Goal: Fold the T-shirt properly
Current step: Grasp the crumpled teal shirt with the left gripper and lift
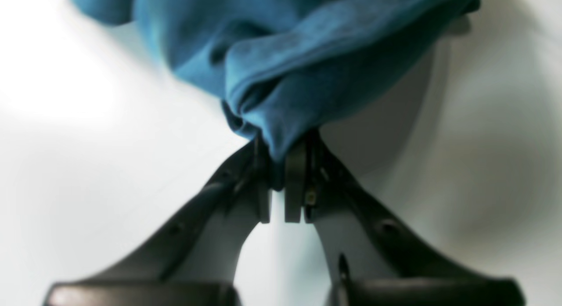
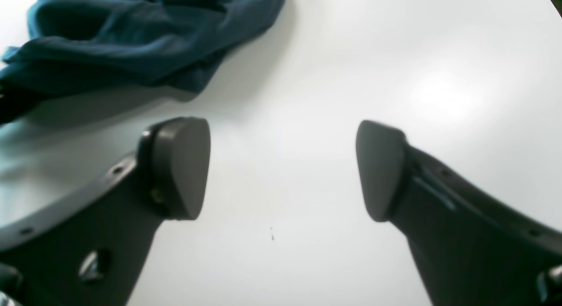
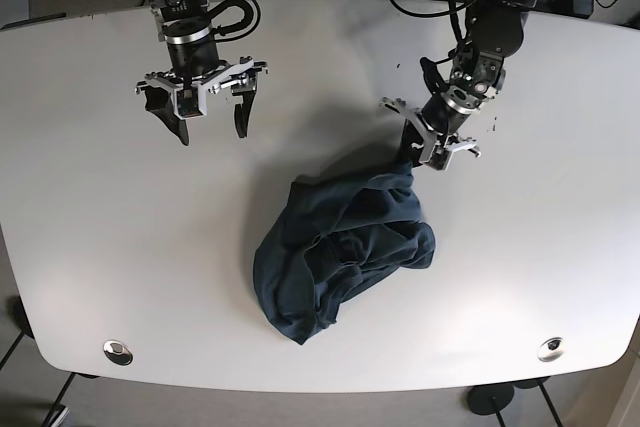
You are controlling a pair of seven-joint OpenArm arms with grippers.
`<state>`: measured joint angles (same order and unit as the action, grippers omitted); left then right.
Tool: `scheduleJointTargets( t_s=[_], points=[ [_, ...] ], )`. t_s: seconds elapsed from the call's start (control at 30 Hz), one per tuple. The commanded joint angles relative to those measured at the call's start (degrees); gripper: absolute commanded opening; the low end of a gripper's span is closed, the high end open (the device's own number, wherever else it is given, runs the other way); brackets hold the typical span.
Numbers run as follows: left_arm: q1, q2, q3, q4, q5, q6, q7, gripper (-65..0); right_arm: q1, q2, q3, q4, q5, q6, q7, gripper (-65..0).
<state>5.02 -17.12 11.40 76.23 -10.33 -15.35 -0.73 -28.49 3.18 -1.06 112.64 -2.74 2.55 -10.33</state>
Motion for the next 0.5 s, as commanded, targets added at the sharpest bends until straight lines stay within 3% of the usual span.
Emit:
scheduleJointTargets(
  t_s=[0.03,0.2,0.3,0.5],
  points=[
    [1.88,-1.91,-2.48,5.66,-0.27,0.19,-1.16,-64.7,1.37,0.03,0.14,0.9,0.33,0.05,1.76,-16.2],
    [12.17,-4.9,-9.33,18.32,-0.27,0.19,-1.07,-64.7,8.14,0.03,-1.53,0.46,0.41,0.13,1.05,-16.2],
    [19.38,-4.28,-16.8,26.15,-0.44,0.19,3.06,-64.9,14.91,1.35,-5.58,-1.65,0.41,0.13,-4.49,-16.0],
    [29.49,4.42,-28.5,33.97,-0.44,0.19,7.81,-64.9,29.77,1.0,-15.6,-16.16,0.5,0.84,-5.72,-15.7]
  ],
)
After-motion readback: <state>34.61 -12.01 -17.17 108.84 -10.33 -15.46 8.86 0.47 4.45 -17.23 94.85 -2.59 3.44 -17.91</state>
